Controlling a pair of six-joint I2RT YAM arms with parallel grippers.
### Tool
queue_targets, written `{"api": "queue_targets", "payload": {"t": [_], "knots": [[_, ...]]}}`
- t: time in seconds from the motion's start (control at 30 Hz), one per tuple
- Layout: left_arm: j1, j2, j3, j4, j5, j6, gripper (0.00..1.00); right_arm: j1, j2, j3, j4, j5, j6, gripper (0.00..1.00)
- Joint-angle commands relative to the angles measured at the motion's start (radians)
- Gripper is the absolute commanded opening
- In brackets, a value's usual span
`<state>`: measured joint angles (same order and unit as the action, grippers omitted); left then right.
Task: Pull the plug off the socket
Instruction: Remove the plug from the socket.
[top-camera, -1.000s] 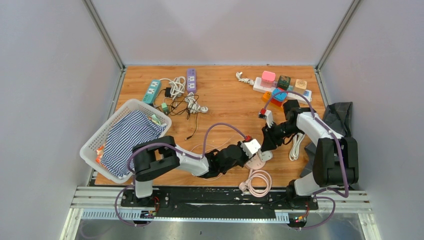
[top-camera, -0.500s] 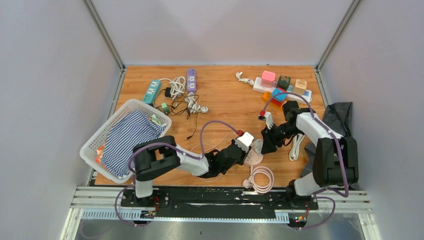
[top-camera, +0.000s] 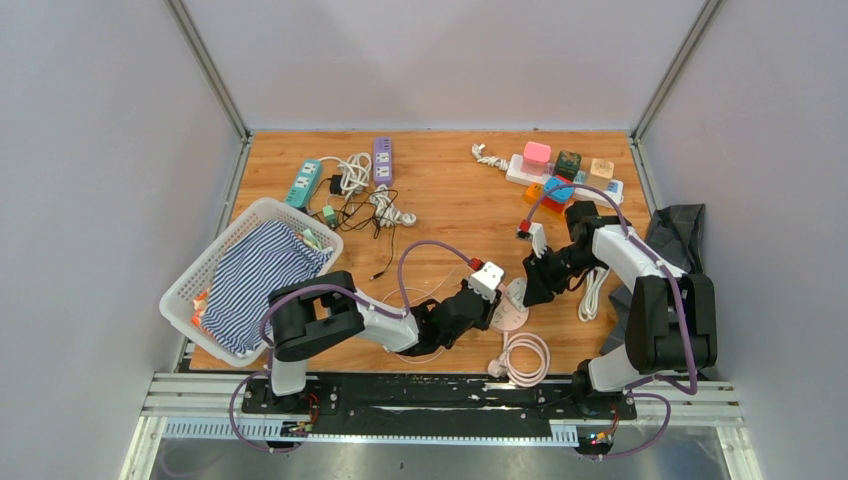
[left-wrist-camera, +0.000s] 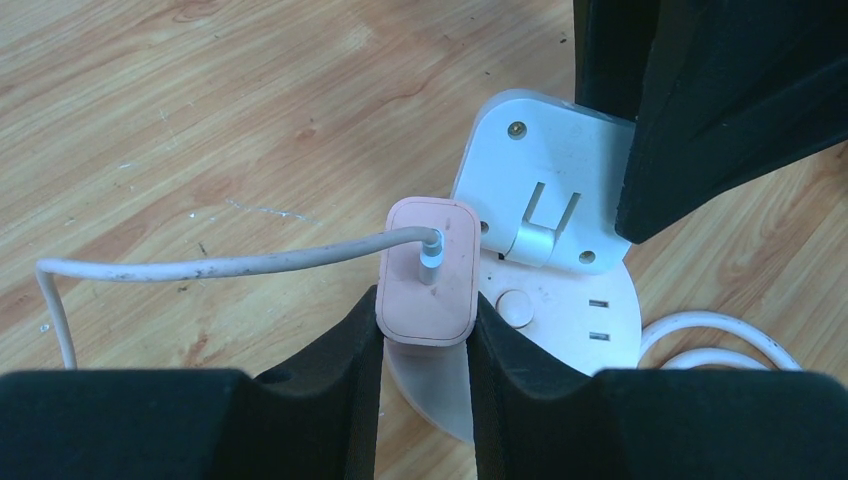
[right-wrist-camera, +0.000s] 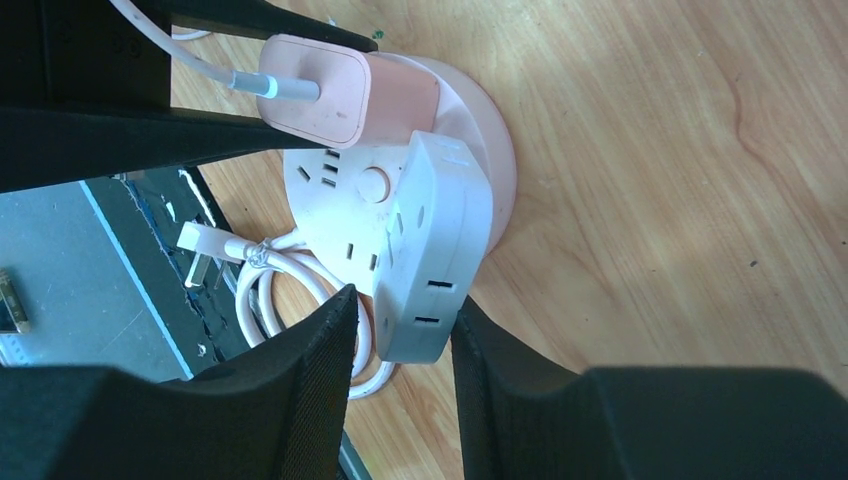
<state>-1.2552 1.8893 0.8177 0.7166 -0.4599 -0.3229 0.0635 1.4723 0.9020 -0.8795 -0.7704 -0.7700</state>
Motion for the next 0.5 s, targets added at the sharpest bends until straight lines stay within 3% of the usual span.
{"api": "queue_targets", "payload": {"t": [0.0, 0.17, 0.3, 0.47], "knots": [[-0.004, 0.029, 0.023, 0.034, 0.018, -0.057, 0.0, 0.017, -0.027, -0.007, 0.002, -0.004, 0.029, 0.4], [-0.004, 0.05, 0.033, 0.034, 0.016, -0.052, 0.0, 0.017, -0.041, -0.011, 0.028, -0.007, 0.053, 0.38], [-0.004, 0.064, 0.033, 0.034, 0.013, -0.052, 0.0, 0.017, -0.056, -0.019, 0.051, -0.021, 0.07, 0.31], [-0.004, 0.071, 0.018, 0.035, 0.012, -0.049, 0.0, 0.023, -0.068, -0.031, 0.063, -0.031, 0.076, 0.13]]}}
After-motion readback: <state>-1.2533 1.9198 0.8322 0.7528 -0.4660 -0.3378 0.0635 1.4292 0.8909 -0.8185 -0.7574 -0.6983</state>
